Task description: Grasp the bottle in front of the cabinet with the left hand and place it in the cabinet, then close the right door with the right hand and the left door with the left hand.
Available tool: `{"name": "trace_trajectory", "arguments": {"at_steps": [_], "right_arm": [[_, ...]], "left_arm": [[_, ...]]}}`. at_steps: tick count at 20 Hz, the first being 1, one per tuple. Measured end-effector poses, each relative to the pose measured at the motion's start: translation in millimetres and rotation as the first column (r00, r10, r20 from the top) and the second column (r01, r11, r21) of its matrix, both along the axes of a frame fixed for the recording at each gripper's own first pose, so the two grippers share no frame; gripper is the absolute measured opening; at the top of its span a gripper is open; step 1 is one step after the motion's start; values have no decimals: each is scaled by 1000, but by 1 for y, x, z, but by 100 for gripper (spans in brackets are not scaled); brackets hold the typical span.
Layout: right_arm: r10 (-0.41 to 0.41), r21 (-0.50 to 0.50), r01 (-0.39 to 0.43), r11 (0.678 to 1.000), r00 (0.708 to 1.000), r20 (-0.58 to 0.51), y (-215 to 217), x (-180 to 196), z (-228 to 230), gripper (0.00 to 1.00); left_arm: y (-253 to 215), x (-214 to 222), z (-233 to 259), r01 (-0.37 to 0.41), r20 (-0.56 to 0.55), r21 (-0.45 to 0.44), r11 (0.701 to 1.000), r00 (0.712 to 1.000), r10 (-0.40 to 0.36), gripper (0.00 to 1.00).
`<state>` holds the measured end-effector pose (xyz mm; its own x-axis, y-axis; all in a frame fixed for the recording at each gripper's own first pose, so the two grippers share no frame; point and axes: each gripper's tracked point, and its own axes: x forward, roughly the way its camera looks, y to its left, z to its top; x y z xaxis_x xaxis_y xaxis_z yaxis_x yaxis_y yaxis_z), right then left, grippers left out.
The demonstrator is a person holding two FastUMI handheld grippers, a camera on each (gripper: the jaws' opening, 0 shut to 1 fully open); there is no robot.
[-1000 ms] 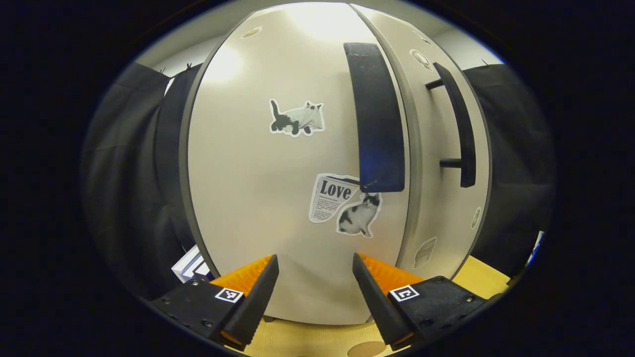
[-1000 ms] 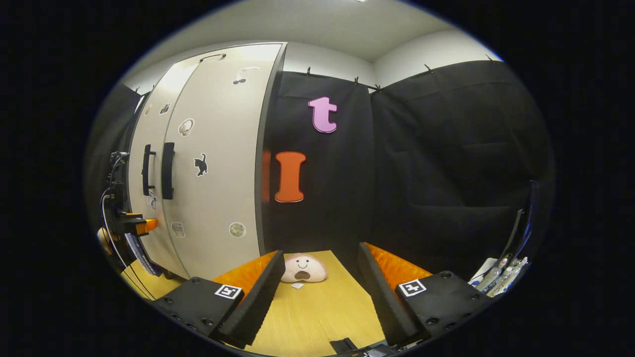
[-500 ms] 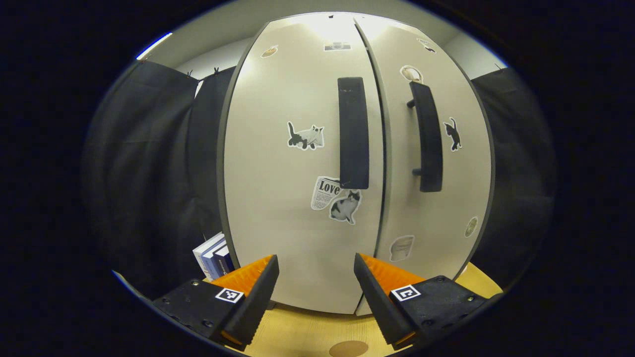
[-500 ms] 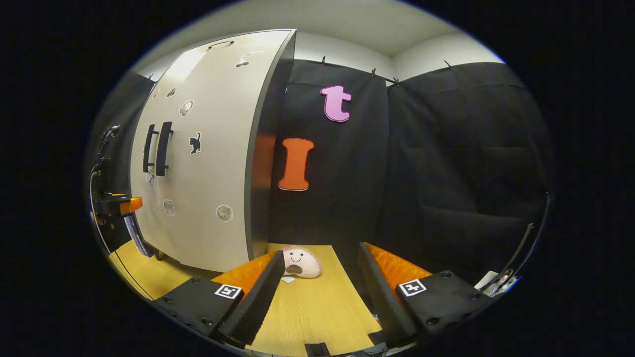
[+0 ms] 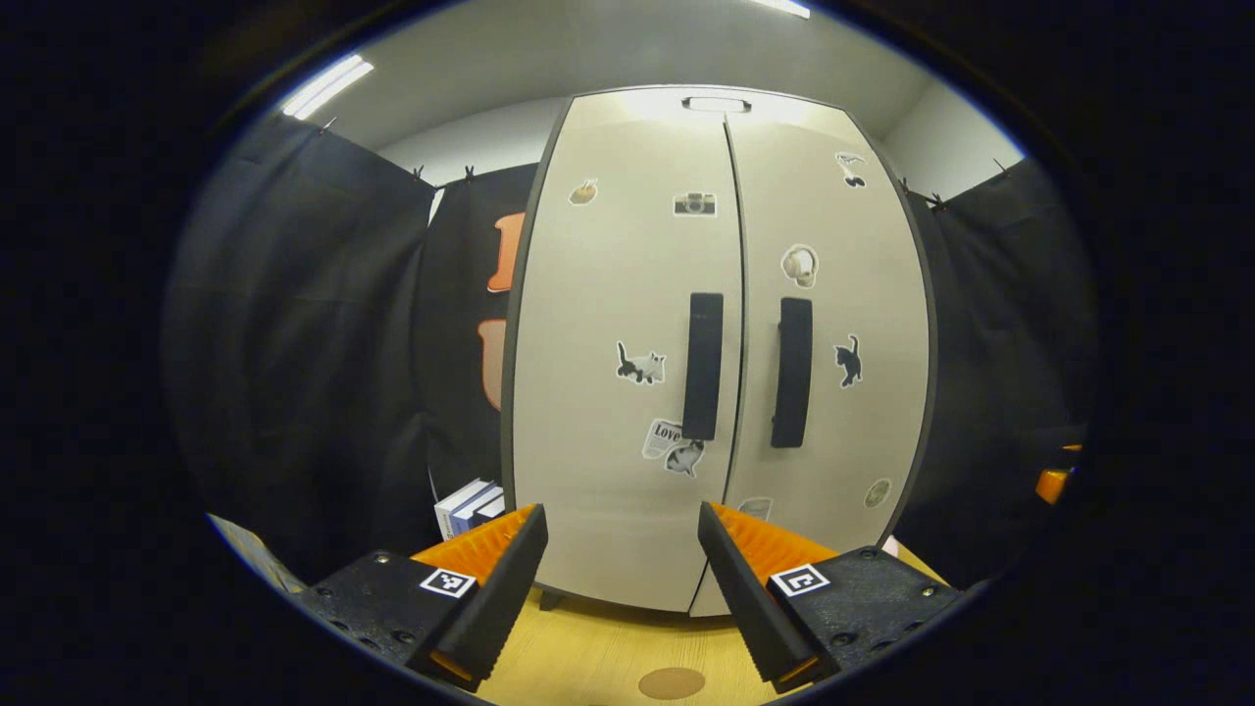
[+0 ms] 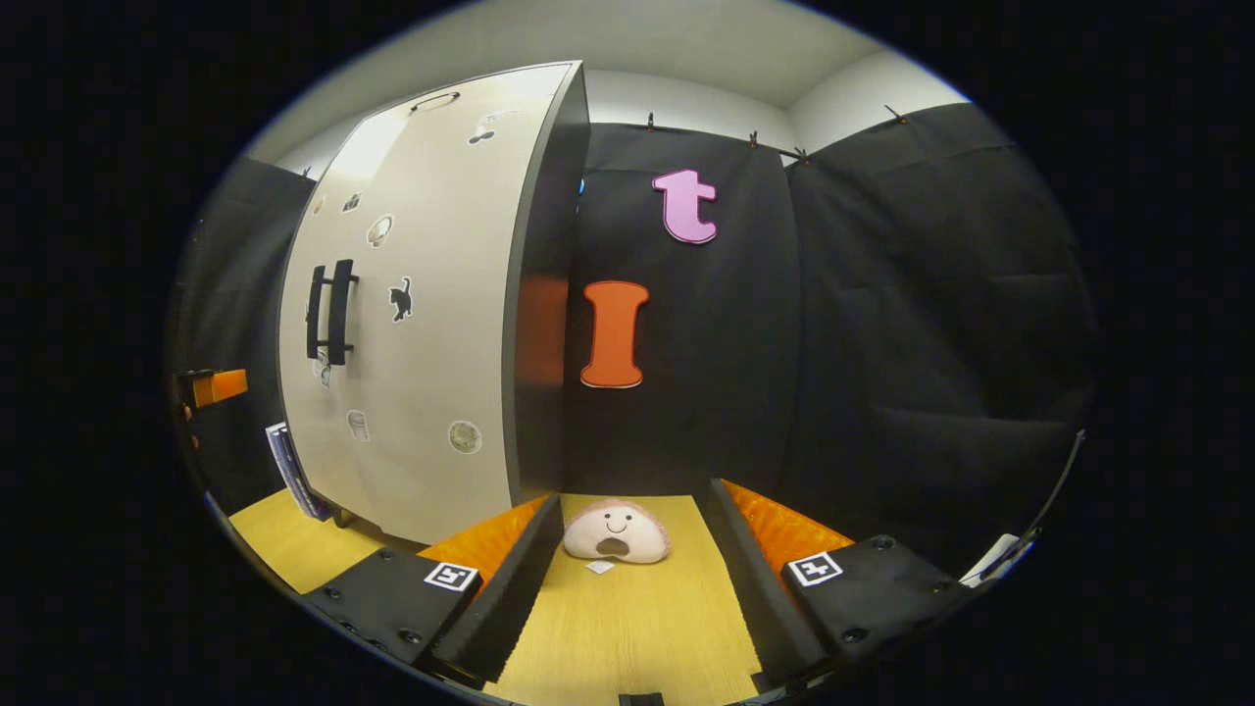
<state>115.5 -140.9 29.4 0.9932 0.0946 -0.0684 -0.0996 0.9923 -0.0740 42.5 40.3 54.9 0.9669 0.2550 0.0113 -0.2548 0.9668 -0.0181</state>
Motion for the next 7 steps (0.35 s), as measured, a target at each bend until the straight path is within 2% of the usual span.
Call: {"name": "trace_trajectory", "arguments": {"at_steps": [3,5,7], "right_arm": [[-7,8,7,1000,1000,0,4,4,-1,99],[-20,12,20,1000,1000,1,8,4,1,99],[-49,11,49,999,999,6,10,3,3,98]], "left_arm": [[6,-6,18,-10,41,6,1000,999,9,94],[11,0,31,9,63,21,1000,998,-11,92],[21,5,47,33,83,34,999,996,-35,94]]}}
